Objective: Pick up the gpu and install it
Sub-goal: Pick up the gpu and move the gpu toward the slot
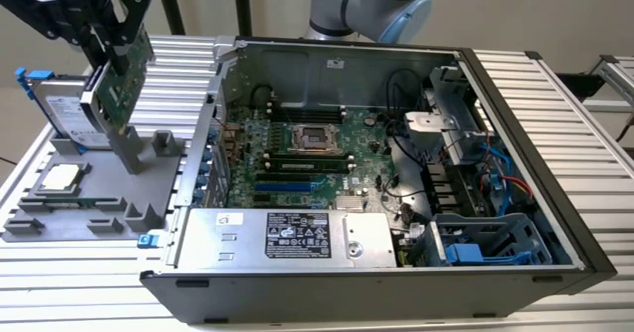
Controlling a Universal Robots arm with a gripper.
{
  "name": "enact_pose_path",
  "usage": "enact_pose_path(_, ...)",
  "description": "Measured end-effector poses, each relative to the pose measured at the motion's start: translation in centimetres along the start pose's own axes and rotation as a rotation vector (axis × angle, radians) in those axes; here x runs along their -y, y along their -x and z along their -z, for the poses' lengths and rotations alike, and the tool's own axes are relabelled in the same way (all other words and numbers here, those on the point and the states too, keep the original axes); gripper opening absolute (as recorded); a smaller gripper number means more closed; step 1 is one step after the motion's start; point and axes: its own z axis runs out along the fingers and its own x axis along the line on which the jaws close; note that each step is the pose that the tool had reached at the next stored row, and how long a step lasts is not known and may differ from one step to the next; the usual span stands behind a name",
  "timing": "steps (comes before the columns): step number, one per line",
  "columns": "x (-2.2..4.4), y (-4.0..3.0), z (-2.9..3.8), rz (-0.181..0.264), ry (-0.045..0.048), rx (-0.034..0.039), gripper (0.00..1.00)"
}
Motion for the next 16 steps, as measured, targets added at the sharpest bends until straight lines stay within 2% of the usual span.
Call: enact_pose_path(16,0.00,0.64,0.01,0.000,0.0000,-0.0019,0.00)
